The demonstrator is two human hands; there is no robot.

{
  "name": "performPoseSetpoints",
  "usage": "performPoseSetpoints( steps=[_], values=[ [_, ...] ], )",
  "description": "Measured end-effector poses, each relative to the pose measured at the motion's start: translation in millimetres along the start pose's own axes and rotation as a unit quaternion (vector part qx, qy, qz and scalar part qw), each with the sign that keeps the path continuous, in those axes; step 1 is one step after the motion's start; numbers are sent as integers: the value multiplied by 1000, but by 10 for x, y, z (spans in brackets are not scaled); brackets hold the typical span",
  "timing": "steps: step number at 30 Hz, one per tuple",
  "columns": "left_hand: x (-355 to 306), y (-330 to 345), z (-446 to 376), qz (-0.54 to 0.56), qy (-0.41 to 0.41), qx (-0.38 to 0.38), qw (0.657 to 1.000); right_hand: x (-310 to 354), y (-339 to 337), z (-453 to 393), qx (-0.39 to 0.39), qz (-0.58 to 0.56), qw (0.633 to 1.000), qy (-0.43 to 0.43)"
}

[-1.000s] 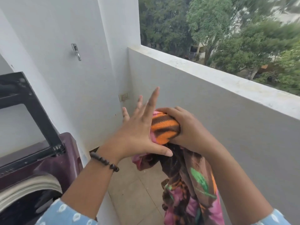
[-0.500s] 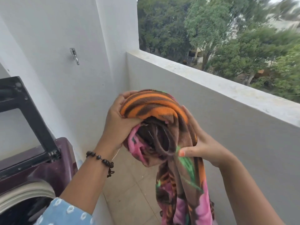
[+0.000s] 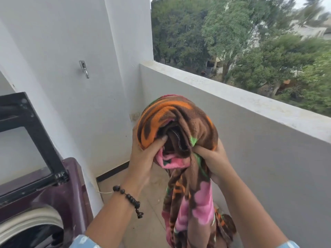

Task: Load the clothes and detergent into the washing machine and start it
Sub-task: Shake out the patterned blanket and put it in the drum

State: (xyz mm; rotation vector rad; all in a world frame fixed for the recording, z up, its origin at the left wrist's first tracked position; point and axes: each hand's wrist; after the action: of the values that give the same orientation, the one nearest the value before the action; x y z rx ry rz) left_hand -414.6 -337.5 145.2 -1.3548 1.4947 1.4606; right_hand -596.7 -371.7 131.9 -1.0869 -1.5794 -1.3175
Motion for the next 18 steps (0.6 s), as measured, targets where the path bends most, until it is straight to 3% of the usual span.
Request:
performPoseSetpoints(
  steps=[3, 6, 9, 11, 12, 14, 15, 18],
  values=[
    [-138, -203, 43, -114, -38, 114, 986, 122, -123, -77, 3, 68, 996, -49],
    [-430, -195, 68, -299, 12, 167, 940, 299, -180, -118, 51, 231, 963, -129],
    [-596, -25, 35, -521, 91, 196, 826, 422, -110, -139, 147, 391, 889, -189],
    [-597, 107, 3, -600, 114, 229, 758, 465, -7, -122, 199, 483, 825, -216],
    [-593, 171, -5, -617, 115, 244, 740, 487, 47, -109, 209, 522, 793, -234],
    [-527, 214, -50, -613, 120, 258, 737, 530, 93, -85, 205, 571, 751, -262],
    [-490, 209, -71, -594, 126, 251, 754, 552, 86, -75, 196, 578, 747, -264],
    [-412, 166, -116, -515, 173, 207, 814, 597, 28, -44, 187, 542, 778, -257]
  ],
)
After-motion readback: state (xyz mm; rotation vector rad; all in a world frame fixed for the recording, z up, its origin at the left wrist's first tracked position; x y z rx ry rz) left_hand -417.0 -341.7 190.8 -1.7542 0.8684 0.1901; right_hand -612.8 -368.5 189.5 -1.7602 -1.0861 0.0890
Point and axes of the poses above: each hand's wrist, its own z-axis away from the middle knuckle, its own y-axis out of the palm, x = y × z, and after that the axes turned 1 degree about -x, right-handed
